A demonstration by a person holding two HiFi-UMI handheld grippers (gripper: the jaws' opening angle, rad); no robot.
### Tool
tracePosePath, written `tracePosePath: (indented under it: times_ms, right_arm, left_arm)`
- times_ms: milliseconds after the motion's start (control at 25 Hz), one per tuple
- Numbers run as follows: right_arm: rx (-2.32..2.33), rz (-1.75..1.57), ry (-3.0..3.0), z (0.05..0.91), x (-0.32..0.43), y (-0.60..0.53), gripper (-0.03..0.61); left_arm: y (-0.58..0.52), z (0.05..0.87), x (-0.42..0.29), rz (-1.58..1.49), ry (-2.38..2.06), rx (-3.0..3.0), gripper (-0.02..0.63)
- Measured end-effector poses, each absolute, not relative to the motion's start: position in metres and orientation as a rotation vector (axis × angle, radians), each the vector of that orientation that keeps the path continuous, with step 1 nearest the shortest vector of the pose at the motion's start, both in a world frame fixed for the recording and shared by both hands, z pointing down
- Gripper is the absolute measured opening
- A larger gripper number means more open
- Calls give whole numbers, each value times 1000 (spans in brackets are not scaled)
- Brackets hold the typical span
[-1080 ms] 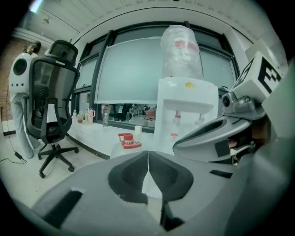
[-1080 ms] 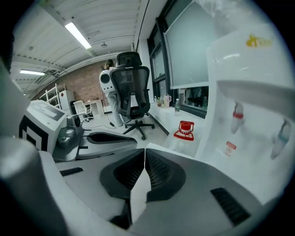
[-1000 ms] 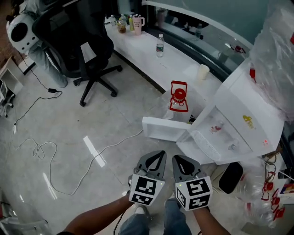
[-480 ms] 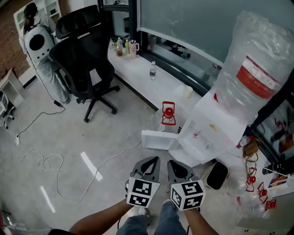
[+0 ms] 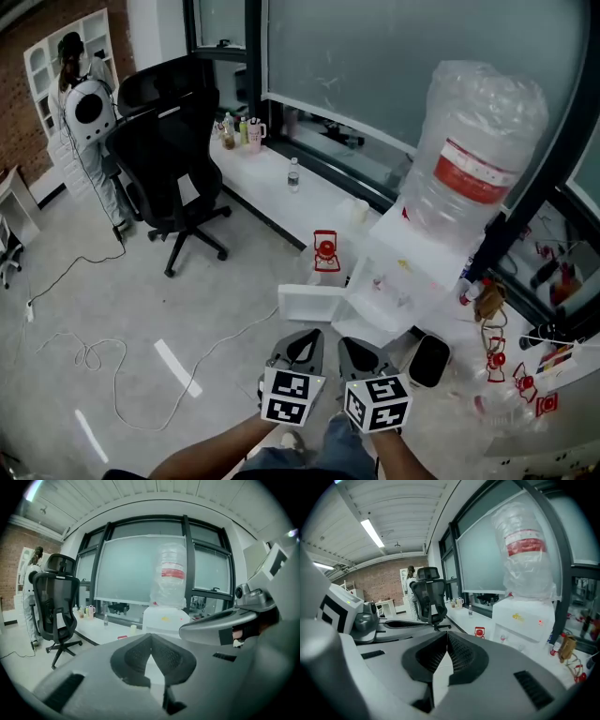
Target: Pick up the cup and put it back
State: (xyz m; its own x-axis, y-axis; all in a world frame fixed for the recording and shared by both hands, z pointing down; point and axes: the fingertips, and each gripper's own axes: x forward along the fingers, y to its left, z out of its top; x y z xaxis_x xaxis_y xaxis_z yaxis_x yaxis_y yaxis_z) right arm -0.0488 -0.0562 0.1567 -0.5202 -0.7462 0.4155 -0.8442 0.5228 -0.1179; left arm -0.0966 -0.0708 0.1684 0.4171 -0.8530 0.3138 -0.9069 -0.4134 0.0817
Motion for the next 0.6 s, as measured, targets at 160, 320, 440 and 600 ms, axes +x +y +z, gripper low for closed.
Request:
tracePosePath:
  times_ms: [160, 320, 440, 600]
  right_arm:
    - [1334, 412, -2437, 154, -46, -49, 21]
    - [1341, 397, -2428, 153, -47, -43, 21]
    - [1343, 385, -2428, 150, -48, -41, 21]
    - [1352, 371, -2429, 147, -47, -38, 21]
  left_arm:
    - [-66, 168, -91, 347, -1518, 2465, 12]
    - [-62, 164, -86, 360, -1496, 2501, 12]
    - [-60, 162, -84, 368, -1484, 2516, 12]
    - [-55, 162, -80, 373, -1470, 2528, 12]
